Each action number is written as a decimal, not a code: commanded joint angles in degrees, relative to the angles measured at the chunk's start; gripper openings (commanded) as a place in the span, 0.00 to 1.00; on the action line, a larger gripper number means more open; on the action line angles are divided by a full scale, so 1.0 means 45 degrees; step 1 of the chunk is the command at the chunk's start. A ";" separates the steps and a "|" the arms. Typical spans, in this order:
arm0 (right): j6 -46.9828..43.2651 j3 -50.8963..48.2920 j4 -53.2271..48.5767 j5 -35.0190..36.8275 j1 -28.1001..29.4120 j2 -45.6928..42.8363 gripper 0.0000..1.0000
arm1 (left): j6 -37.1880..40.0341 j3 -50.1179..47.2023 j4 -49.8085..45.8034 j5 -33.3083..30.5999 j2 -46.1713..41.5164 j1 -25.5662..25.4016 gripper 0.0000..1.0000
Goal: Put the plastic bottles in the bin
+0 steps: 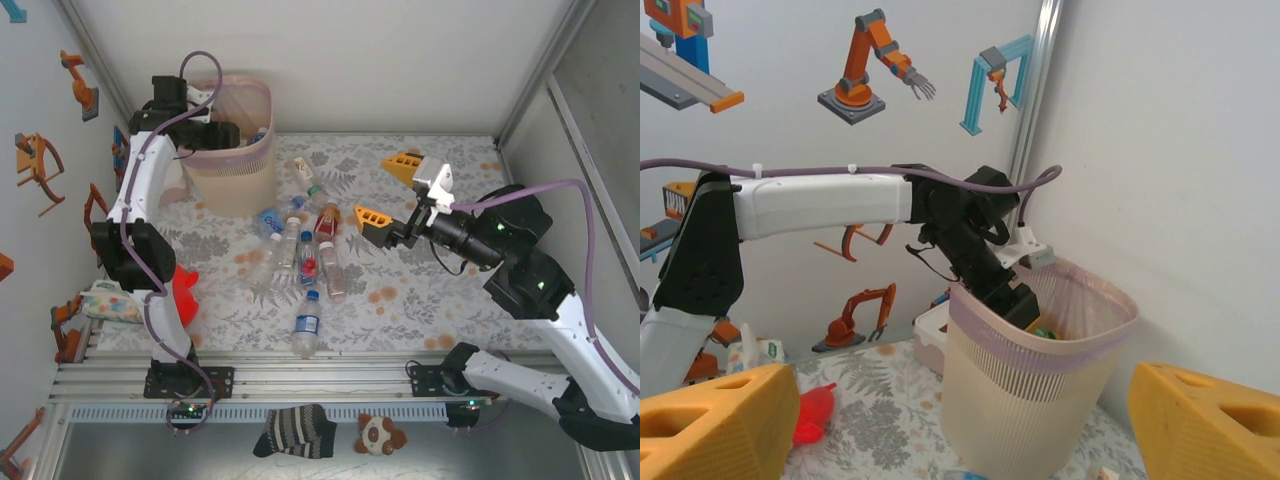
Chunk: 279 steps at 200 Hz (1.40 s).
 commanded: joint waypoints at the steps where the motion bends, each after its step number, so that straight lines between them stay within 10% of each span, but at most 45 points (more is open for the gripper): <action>1: 0.0199 -0.0151 0.0093 0.0072 -0.0007 -0.0229 0.84 | 0.0098 -0.0383 0.1006 0.0836 -0.0959 0.0062 0.64; 87: 0.0418 -0.0035 -0.0667 0.1310 -0.0007 -0.0053 0.83 | -0.0692 -0.0809 0.2213 0.1879 -0.0947 -0.0009 0.49; 170: 0.3430 0.0246 -0.2238 0.5677 -0.0007 0.2051 0.81 | -0.1343 -0.5258 0.7176 0.2230 -0.5076 -0.0136 0.50; 279: 0.6910 0.0311 -0.4649 0.5352 -0.0232 0.5629 0.78 | -0.1974 -0.8294 0.8289 0.2605 -0.8327 -0.0992 0.51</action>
